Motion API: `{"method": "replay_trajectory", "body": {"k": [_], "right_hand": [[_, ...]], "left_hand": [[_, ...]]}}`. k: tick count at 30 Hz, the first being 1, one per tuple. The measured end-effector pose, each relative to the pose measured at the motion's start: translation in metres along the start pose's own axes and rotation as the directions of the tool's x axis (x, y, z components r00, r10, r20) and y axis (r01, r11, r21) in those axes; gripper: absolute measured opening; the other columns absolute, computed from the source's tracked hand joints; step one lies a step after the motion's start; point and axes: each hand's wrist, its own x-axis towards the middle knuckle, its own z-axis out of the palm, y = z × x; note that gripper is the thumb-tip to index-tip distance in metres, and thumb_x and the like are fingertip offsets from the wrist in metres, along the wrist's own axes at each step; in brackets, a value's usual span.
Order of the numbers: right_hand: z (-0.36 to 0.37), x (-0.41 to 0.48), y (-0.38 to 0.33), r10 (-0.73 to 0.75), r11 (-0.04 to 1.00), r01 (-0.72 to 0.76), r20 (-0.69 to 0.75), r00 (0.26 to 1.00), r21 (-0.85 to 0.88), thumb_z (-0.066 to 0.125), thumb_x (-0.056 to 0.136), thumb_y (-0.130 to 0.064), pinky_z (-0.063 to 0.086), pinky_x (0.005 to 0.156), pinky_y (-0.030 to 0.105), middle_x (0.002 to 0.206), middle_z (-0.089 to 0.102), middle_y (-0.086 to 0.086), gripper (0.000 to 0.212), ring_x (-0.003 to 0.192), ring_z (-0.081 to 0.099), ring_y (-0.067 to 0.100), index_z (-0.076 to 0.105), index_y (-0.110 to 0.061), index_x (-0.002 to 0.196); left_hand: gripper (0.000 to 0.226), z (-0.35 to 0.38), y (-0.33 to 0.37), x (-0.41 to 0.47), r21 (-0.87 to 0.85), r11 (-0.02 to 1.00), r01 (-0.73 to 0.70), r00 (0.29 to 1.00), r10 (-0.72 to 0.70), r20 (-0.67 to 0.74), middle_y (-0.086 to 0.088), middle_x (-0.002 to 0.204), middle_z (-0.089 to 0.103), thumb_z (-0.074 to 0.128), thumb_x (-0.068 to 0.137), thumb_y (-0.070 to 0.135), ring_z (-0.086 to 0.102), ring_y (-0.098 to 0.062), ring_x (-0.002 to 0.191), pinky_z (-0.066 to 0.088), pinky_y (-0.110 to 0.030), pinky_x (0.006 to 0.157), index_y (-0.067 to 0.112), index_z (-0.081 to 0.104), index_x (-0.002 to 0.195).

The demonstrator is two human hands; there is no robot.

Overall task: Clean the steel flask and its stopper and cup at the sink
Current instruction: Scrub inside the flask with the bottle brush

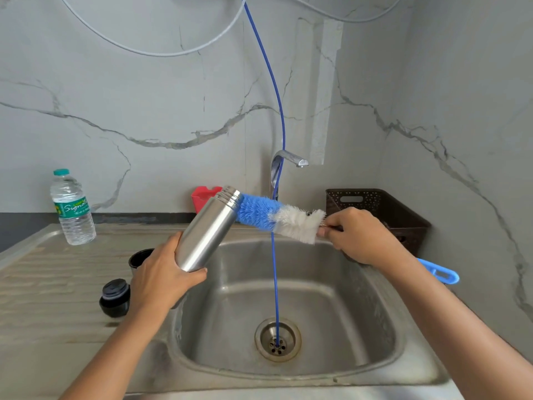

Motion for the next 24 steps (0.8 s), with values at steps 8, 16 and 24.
{"method": "replay_trajectory", "body": {"k": [8, 16, 24], "right_hand": [[0.005, 0.006, 0.003, 0.01, 0.99, -0.014, 0.034, 0.999, 0.138, 0.061, 0.09, -0.023, 0.035, 0.048, 0.022, 0.036, 0.045, -0.009, 0.045, 0.037, 0.043, 0.005, 0.05, -0.02, 0.047], [0.01, 0.013, 0.022, 0.045, 0.919, -0.089, 0.123, 0.991, 0.384, 0.064, 0.089, -0.022, 0.027, 0.038, 0.015, 0.042, 0.04, -0.001, 0.041, 0.033, 0.028, 0.008, 0.057, -0.011, 0.051], [0.005, 0.014, 0.048, 0.001, 0.794, -0.16, 0.262, 0.965, 0.586, 0.059, 0.092, -0.015, 0.02, 0.038, 0.017, 0.047, 0.046, -0.002, 0.023, 0.035, 0.027, 0.009, 0.074, -0.016, 0.076]], "left_hand": [[0.091, 0.004, -0.001, 0.001, 0.033, 0.999, -0.025, 0.999, 0.024, 0.024, -0.001, 0.113, 0.062, 0.077, 0.06, 0.051, 0.059, -0.027, 0.098, 0.049, -0.037, 0.072, 0.03, 0.038, 0.139], [0.08, 0.001, 0.0, 0.0, -0.048, 0.998, -0.043, 0.99, 0.049, 0.129, 0.002, 0.102, 0.063, 0.08, 0.059, 0.048, 0.059, -0.023, 0.091, 0.048, -0.034, 0.071, 0.031, 0.047, 0.13], [0.073, -0.01, -0.007, 0.004, -0.489, 0.848, 0.202, 0.909, 0.023, 0.416, 0.01, 0.086, 0.069, 0.083, 0.037, 0.047, 0.066, -0.009, 0.073, 0.049, -0.025, 0.059, 0.036, 0.059, 0.105]]}}
